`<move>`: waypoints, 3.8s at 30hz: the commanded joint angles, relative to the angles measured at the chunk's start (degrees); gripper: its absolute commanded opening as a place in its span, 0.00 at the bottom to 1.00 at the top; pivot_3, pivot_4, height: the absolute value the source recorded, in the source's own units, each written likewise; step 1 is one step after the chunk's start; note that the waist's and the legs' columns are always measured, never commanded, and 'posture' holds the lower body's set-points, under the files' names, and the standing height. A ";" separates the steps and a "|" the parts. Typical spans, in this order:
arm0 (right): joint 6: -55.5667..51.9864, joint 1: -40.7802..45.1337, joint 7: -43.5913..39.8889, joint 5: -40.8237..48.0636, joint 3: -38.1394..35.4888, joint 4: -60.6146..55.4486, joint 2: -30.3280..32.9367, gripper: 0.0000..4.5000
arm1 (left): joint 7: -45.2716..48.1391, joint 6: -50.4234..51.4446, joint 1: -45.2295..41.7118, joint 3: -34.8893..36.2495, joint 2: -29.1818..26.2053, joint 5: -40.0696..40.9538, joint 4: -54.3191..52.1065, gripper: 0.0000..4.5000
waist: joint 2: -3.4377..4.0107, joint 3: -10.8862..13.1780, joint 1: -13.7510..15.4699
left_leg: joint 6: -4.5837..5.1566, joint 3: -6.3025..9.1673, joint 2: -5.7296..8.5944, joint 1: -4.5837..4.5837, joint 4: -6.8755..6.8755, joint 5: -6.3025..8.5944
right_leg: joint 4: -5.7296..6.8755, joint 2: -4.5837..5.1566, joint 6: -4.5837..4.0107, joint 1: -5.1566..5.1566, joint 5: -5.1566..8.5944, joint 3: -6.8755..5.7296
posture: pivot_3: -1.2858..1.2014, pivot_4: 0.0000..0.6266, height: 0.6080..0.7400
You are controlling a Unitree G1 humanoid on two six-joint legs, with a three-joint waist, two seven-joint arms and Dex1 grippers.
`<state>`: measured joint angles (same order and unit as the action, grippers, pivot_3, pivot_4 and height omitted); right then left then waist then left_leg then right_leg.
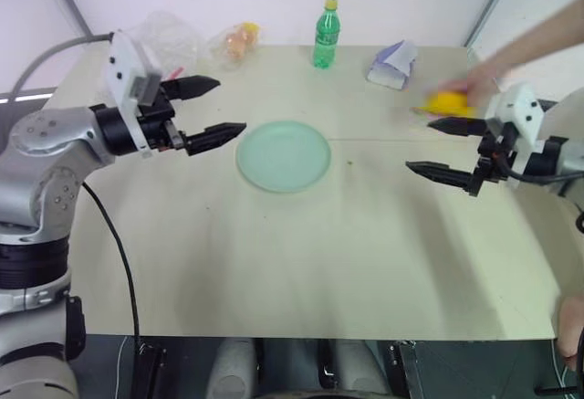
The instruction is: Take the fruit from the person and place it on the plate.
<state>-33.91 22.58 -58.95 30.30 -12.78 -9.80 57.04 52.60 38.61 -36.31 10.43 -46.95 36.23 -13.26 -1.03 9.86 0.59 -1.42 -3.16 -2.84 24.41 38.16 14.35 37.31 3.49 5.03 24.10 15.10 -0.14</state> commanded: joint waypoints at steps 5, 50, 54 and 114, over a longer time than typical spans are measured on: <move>0.40 -0.41 0.31 0.83 -3.38 -2.03 0.85 1.00 | -1.26 1.08 0.08 2.62 -1.03 1.60 -1.56 0.99 | 0.00 0.00 0.00 | 0.00 0.00 0.00 -0.01 0.00 0.00 | 0.00 0.00 0.00 -0.01 0.00 0.00 | 0.52 0.24 0.93; 0.10 2.69 0.31 0.55 -0.20 -1.17 0.26 1.00 | -6.97 2.85 6.03 4.76 -0.41 4.58 -7.18 0.99 | 0.00 0.00 -0.01 | 0.00 0.00 0.00 -0.01 0.00 0.00 | 0.00 0.00 -0.01 0.00 0.00 0.00 | 0.52 0.24 0.93; 0.20 2.78 0.92 0.54 -0.26 -1.32 -0.13 1.00 | -6.99 2.50 5.38 4.40 -0.23 4.32 -6.75 0.99 | 0.00 0.00 0.03 | 0.00 0.00 0.00 -0.01 0.00 0.00 | 0.00 0.00 0.00 0.00 0.00 0.00 | 0.52 0.24 0.93; -20.48 29.16 45.01 -4.32 9.40 10.59 -46.12 0.27 | -13.79 7.61 14.83 11.11 -0.92 8.40 -11.84 1.00 | 0.02 0.01 -1.66 | 0.00 -0.03 -0.06 0.07 -0.21 0.00 | 0.11 0.01 -0.02 0.25 0.00 0.02 | 0.52 0.24 0.93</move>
<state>-53.08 50.85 -14.91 25.17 -3.85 4.95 11.53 39.44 45.90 -21.52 18.55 -46.93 43.41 -22.88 -1.02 9.87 -1.07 -1.42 -3.20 -2.90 24.50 37.95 14.35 37.42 3.51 5.01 24.35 15.10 -0.12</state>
